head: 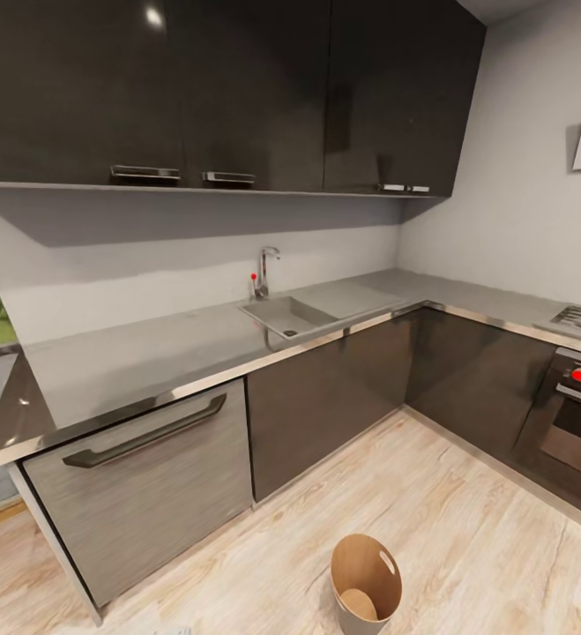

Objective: Put the three can of soda from the living room inside the tash can in the kitchen.

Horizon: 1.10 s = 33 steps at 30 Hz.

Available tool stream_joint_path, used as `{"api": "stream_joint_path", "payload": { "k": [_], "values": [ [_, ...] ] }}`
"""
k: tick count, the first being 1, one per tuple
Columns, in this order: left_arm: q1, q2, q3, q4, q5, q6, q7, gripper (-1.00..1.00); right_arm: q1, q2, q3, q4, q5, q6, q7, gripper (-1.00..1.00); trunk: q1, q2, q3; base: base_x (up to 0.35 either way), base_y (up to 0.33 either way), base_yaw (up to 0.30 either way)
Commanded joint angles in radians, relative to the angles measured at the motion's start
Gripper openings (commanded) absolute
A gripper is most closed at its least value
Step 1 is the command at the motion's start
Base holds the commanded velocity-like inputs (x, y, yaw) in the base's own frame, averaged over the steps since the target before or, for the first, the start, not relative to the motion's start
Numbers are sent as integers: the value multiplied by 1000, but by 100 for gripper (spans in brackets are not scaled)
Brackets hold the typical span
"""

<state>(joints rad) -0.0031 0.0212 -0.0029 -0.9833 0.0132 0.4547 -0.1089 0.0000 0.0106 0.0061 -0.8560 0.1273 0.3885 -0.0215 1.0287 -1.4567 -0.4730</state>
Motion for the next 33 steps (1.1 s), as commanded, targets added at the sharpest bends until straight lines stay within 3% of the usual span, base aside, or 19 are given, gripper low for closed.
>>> {"api": "stream_joint_path", "payload": {
  "k": [1,20,24,31,33],
  "values": [
    [0,-1,0,0,0,0,-1,100,0,0,0,0,0,0,0,100,4,-7,-3,0,0,0],
    [0,0,-2,0,-1,-2,-3,100,0,-6,-13,-9,-1,2,10,100,77,-140,-79,0,0,0],
    [0,0,-2,0,-4,0,-3,100,0,-5,-20,-68,1,5,4,100,77,-140,-83,0,0,0],
    [0,0,-3,0,-6,4,-3,100,-4,-3,-29,-255,3,18,-17,100,77,-140,-84,0,0,0],
    [0,0,-3,0,-6,5,-3,100,-42,4,-31,-282,0,20,-43,100,77,-140,-84,0,0,0]
  ]
}}
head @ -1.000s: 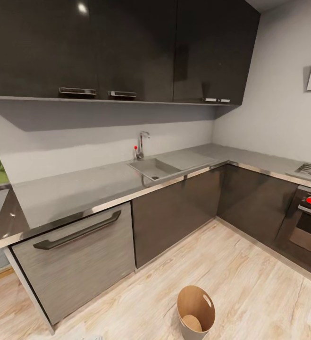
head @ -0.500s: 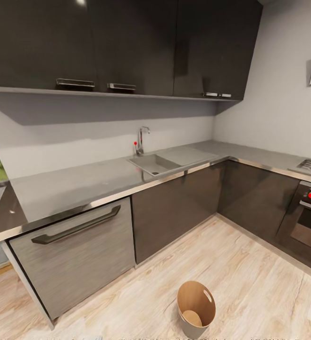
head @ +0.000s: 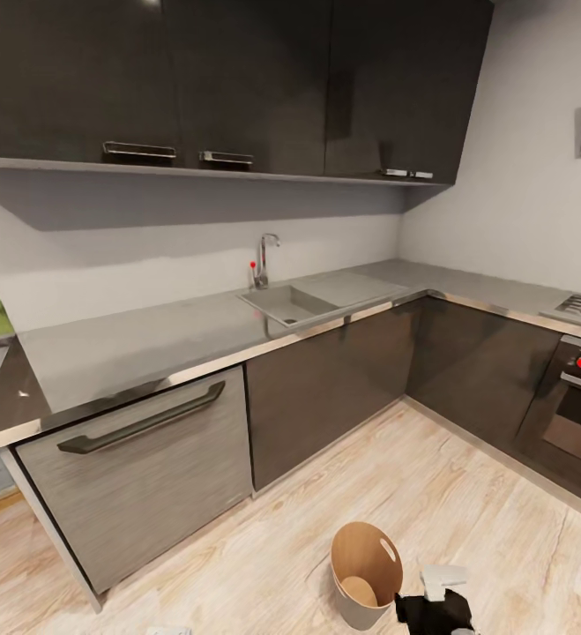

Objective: Put the three can of soda from the living room inside the tash can in the kitchen.

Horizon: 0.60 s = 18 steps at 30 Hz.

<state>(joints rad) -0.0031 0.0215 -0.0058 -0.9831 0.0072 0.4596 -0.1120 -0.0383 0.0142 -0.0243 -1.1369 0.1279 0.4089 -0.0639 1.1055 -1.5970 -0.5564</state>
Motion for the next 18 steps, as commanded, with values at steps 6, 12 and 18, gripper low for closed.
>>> {"api": "stream_joint_path", "payload": {
  "k": [6,12,18],
  "values": [
    [0,0,0,-1,-1,1,0,100,-141,8,1,118,-3,24,-25,100,0,0,0,0,0,0],
    [0,0,-1,-7,-4,-4,-1,100,-245,10,2,288,2,10,-29,100,0,0,0,0,0,0],
    [0,2,-2,-14,-7,-24,-1,100,-264,12,3,331,3,-28,-30,100,0,0,0,0,0,0]
  ]
}}
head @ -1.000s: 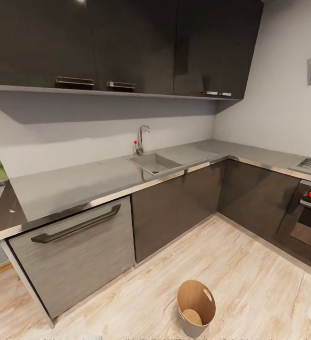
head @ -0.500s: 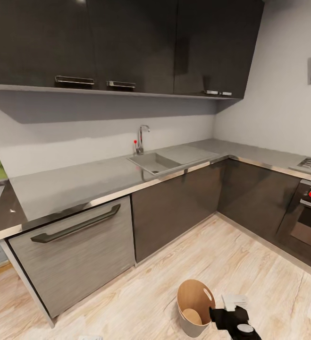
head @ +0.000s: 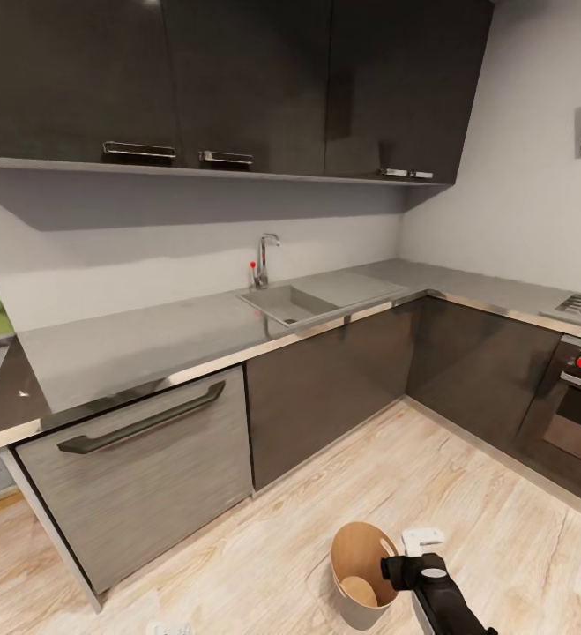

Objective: Put the three can of soda from the living room inside the tash can in the kitchen.

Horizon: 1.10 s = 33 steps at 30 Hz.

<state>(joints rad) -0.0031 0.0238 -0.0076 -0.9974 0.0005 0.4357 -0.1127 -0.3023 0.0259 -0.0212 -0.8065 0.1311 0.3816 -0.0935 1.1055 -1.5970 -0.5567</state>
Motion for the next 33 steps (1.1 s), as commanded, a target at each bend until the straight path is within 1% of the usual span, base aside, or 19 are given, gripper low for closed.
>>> {"api": "stream_joint_path", "payload": {
  "k": [1,3,5,6,7,8,9,10,11,12,14,16,21,33],
  "values": [
    [0,0,0,-1,0,-7,0,100,-1,0,0,2,0,-3,0,100,0,0,0,0,0,0],
    [0,2,0,-2,-1,-44,0,100,-2,0,1,6,0,-9,0,100,0,0,0,0,0,0],
    [0,7,1,-3,-2,-123,-2,100,-2,0,1,9,1,-14,0,100,0,0,0,0,0,0],
    [0,35,0,-3,1,-187,-35,100,-3,0,2,10,2,-20,0,100,0,0,0,0,0,0],
    [0,50,1,-3,3,-199,-72,100,-3,0,2,10,2,-23,0,100,0,0,0,0,0,0],
    [0,56,2,-4,4,-203,-96,100,-3,0,3,10,2,-24,0,100,0,0,0,0,0,0],
    [0,67,5,-4,6,-208,-149,100,-3,0,3,10,2,-27,0,100,0,0,0,0,0,0],
    [0,75,8,-3,6,-212,-206,100,-3,0,3,10,2,-29,0,100,0,0,0,0,0,0],
    [0,77,9,-3,6,-214,-232,100,-3,0,3,10,2,-31,0,100,0,0,0,0,0,0],
    [0,82,11,-2,6,-217,-277,100,-3,0,3,10,1,-34,0,100,0,0,0,0,0,0],
    [0,86,12,-1,5,-220,-321,100,-3,0,3,11,2,-39,0,100,0,0,0,0,0,0],
    [0,87,13,0,3,-222,-344,100,-3,0,3,11,1,-42,0,100,0,0,0,0,0,0],
    [0,88,11,2,-1,-223,-365,100,-3,0,3,11,0,-48,0,100,0,0,0,0,0,0],
    [0,87,6,7,-4,-214,-369,100,-3,0,4,12,-2,-74,1,100,46,-84,-41,0,0,0]
  ]
}}
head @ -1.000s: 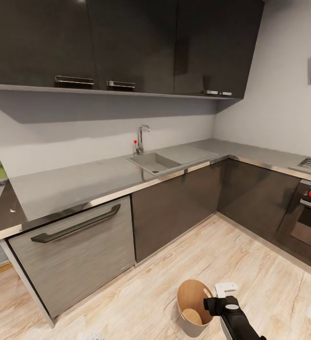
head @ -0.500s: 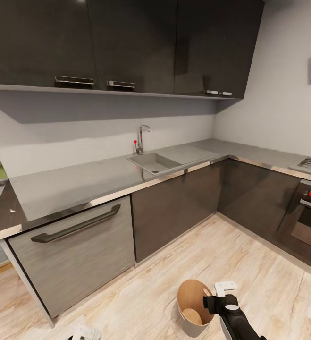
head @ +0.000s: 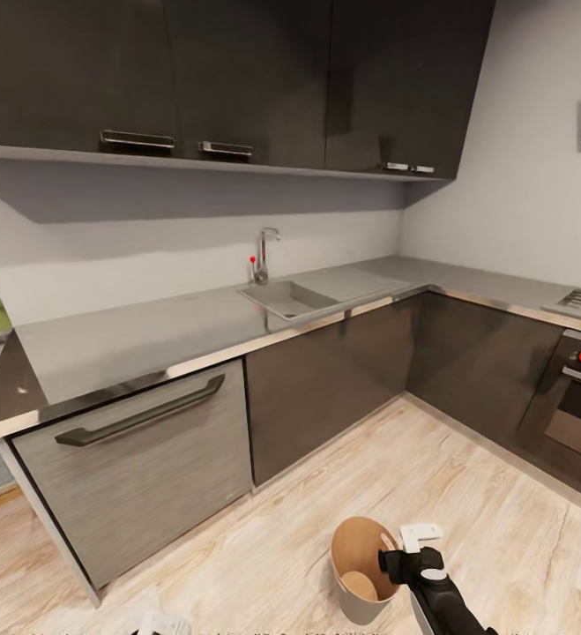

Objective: Put the three can of soda from the living room inside the tash can in the kitchen.

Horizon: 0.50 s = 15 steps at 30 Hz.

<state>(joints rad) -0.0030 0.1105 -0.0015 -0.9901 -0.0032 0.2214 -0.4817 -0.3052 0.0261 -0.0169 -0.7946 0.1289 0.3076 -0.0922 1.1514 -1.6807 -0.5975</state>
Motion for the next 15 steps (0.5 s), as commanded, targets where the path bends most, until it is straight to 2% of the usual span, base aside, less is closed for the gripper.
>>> {"api": "stream_joint_path", "payload": {
  "k": [1,11,15],
  "values": [
    [0,0,0,0,0,0,0,100,0,0,0,0,0,0,0,100,4,-7,-5,0,0,0],
    [0,0,-2,-1,0,1,0,100,0,0,0,0,0,-1,0,100,42,-77,-51,0,0,0],
    [0,0,-2,-1,0,1,0,100,0,0,0,0,0,-1,0,100,42,-77,-57,0,0,0]
  ]
}}
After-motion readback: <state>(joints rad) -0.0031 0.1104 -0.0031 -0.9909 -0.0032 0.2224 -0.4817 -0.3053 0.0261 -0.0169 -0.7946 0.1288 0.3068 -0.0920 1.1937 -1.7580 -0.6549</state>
